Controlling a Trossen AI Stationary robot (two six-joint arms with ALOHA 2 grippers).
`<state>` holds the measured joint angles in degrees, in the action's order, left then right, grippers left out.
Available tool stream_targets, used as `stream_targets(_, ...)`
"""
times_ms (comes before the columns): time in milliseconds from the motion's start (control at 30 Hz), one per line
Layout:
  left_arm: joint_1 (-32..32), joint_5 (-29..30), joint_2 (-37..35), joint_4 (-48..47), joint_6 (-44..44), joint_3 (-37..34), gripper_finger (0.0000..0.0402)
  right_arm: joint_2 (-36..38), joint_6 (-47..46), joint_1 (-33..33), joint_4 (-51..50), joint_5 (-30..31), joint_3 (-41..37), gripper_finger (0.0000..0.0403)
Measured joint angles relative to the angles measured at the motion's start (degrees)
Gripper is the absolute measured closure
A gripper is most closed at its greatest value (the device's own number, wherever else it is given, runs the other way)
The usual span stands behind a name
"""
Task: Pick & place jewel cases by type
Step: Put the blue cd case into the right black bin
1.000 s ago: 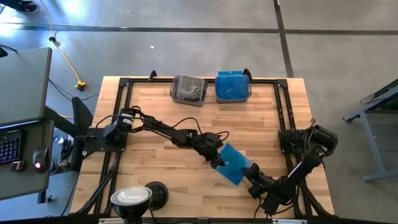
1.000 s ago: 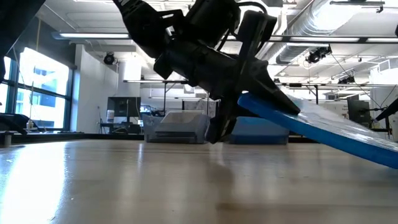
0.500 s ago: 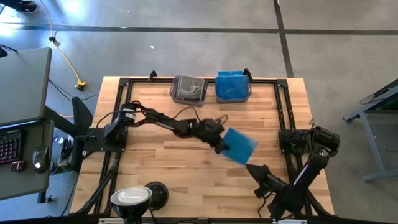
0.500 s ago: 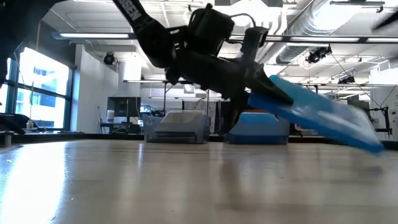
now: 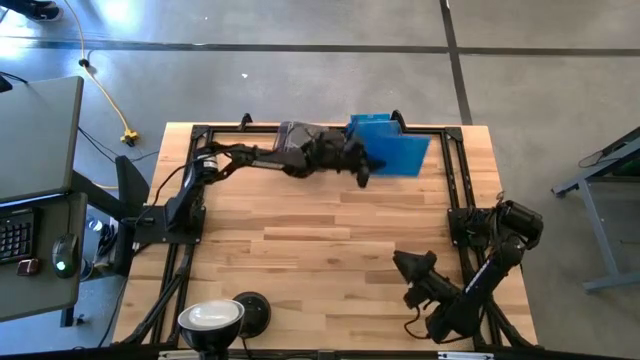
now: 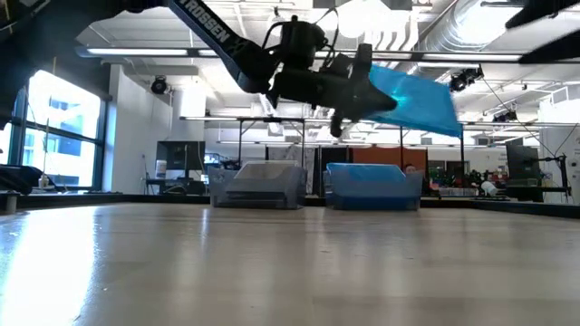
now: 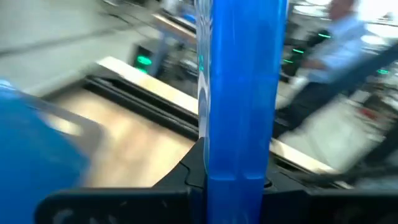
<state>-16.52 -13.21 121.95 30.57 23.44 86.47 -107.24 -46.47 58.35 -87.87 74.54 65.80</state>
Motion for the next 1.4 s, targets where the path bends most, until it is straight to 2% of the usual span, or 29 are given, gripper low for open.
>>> stream_targets(133,-3.2,8.2,0.0,-5.5,-2.8,1.8,0.0372,0.0,-1.3,-1.5,0.2,-5.7,0.0,0.0236)
stream_targets(267,-6.2,13.5,0.0,-11.4,-4.9,1.8,0.0372,0.0,-3.6,-2.9,0.2,-7.0,0.0,0.0236)
stream_targets(567,-9.7,13.0,0.0,-14.1,-4.8,2.0,0.0371,0.1,-4.4,-6.4,0.9,-7.0,0.0,0.0236)
stream_targets(733,-9.7,10.3,0.0,-15.9,-5.2,2.0,0.0364,0.1,-4.8,-7.9,2.1,-7.3,0.0,0.0236)
stream_targets(900,-9.7,12.2,0.1,-18.9,-5.2,2.0,0.033,0.1,-4.7,-8.6,3.0,-7.5,0.0,0.0236)
stream_targets(1033,-9.8,13.0,1.0,-18.6,-5.1,1.9,0.0286,0.1,-4.6,-8.6,3.5,-7.5,0.0,0.0236)
stream_targets(1233,-10.6,17.2,1.7,-18.8,-5.9,1.9,0.0223,0.1,-4.5,-8.6,3.5,-7.5,0.0,0.0236)
stream_targets(1400,-12.4,18.0,1.0,-22.0,-5.9,2.0,0.0198,0.1,-4.5,-8.6,3.6,-7.6,0.0,0.0236)
